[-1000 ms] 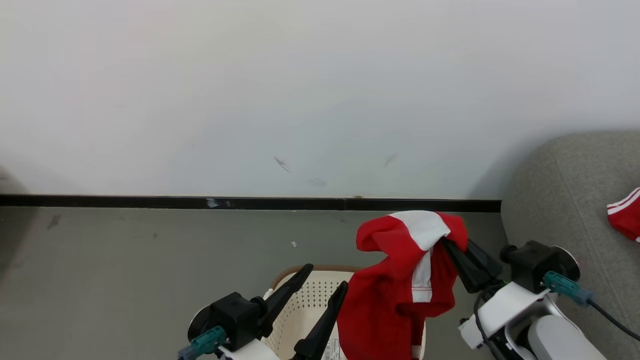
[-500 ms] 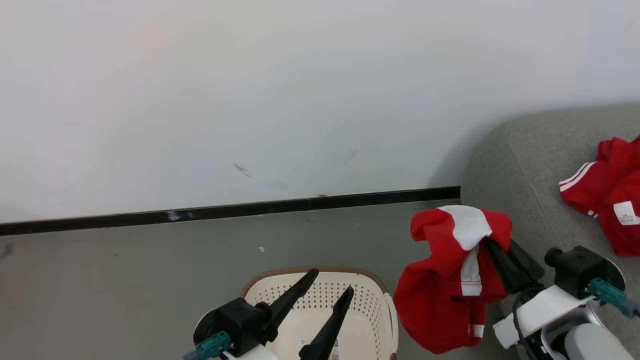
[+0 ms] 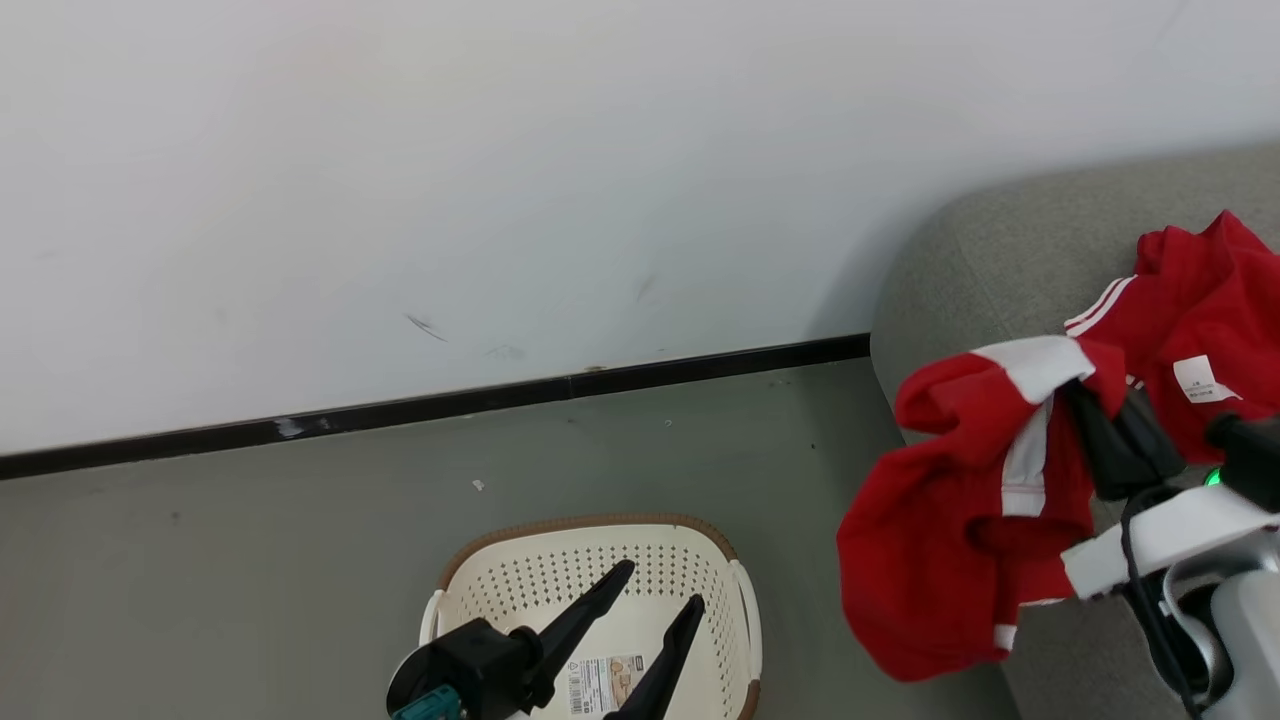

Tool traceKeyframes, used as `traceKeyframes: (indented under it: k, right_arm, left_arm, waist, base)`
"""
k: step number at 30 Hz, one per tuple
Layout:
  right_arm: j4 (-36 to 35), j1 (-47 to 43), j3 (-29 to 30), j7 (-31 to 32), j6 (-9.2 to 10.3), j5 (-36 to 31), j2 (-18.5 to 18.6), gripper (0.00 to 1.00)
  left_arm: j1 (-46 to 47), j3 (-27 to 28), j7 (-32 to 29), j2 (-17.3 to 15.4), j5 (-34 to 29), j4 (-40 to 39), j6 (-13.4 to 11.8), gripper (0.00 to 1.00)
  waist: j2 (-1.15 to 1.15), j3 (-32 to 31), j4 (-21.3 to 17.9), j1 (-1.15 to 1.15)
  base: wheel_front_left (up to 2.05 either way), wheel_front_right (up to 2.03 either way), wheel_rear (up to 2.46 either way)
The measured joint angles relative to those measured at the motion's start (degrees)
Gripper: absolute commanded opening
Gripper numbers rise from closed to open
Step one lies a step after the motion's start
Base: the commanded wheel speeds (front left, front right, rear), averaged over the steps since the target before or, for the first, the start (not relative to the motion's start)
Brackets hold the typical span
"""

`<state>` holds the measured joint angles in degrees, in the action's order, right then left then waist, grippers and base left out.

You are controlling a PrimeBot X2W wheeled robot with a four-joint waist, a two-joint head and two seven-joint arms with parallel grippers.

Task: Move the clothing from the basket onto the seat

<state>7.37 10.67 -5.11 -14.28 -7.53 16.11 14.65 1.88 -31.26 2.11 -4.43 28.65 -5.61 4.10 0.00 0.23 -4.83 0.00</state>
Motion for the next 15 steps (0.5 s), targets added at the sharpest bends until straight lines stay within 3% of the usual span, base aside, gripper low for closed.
traceKeyframes:
  k: [15]
  right_arm:
    - [5.7,19.5,9.9,6.8,0.00,6.4,4.8,0.00]
  left_arm:
    - [0.0,-0.1,0.5,-0.5,-2.0,-2.6,-0.9,1.00]
  waist:
    - [0.00,5.3,1.2,0.00]
  base:
    - [0.00,0.00,0.00]
